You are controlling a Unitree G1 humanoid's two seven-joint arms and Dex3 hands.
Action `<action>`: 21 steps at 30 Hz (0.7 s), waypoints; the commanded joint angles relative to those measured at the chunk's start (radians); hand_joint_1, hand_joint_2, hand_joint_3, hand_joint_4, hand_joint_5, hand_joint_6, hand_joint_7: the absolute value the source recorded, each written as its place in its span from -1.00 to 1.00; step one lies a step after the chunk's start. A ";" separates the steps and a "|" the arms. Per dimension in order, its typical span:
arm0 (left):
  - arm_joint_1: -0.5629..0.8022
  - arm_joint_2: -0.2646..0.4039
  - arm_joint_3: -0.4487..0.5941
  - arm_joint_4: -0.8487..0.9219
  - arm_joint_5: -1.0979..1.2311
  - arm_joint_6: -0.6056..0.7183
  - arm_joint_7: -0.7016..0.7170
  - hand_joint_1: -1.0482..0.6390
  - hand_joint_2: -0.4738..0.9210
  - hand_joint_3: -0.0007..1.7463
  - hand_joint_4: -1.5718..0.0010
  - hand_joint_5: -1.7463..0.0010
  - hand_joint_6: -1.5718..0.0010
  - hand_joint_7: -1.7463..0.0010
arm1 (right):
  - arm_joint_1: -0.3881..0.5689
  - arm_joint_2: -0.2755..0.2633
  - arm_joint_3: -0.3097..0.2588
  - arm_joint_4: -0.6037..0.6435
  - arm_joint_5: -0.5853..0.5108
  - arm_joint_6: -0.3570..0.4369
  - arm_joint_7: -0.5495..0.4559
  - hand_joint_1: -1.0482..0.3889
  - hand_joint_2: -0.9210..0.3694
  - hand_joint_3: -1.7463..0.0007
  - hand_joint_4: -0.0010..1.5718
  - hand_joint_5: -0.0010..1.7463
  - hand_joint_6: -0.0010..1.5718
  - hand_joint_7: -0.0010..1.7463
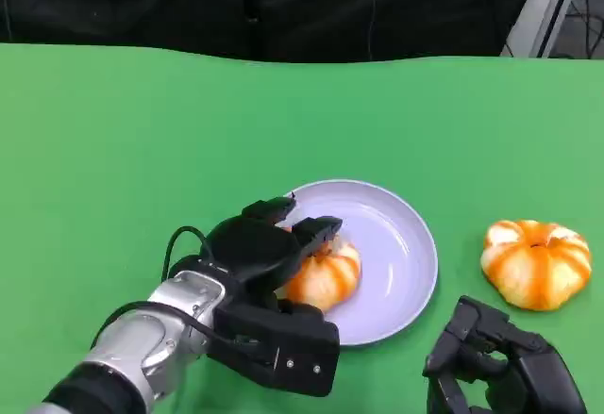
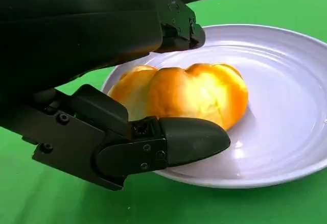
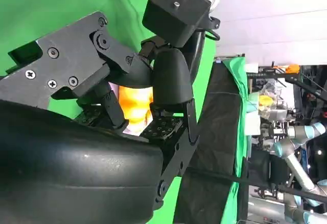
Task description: Grasp the bread from the table and place it into the plate.
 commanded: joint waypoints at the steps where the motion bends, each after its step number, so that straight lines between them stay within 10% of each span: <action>1: -0.012 0.017 0.001 -0.014 -0.004 -0.007 -0.004 -0.93 1.00 -0.11 1.00 1.00 0.87 0.98 | 0.006 -0.008 -0.005 -0.013 0.006 0.006 -0.001 0.24 -0.49 -0.29 0.04 1.00 -0.02 0.74; 21: 0.062 0.051 0.103 -0.147 -0.161 -0.095 -0.021 -0.86 1.00 -0.24 1.00 1.00 0.77 0.97 | 0.007 -0.009 -0.005 -0.015 0.004 0.007 -0.002 0.27 -0.51 -0.29 0.03 1.00 -0.02 0.74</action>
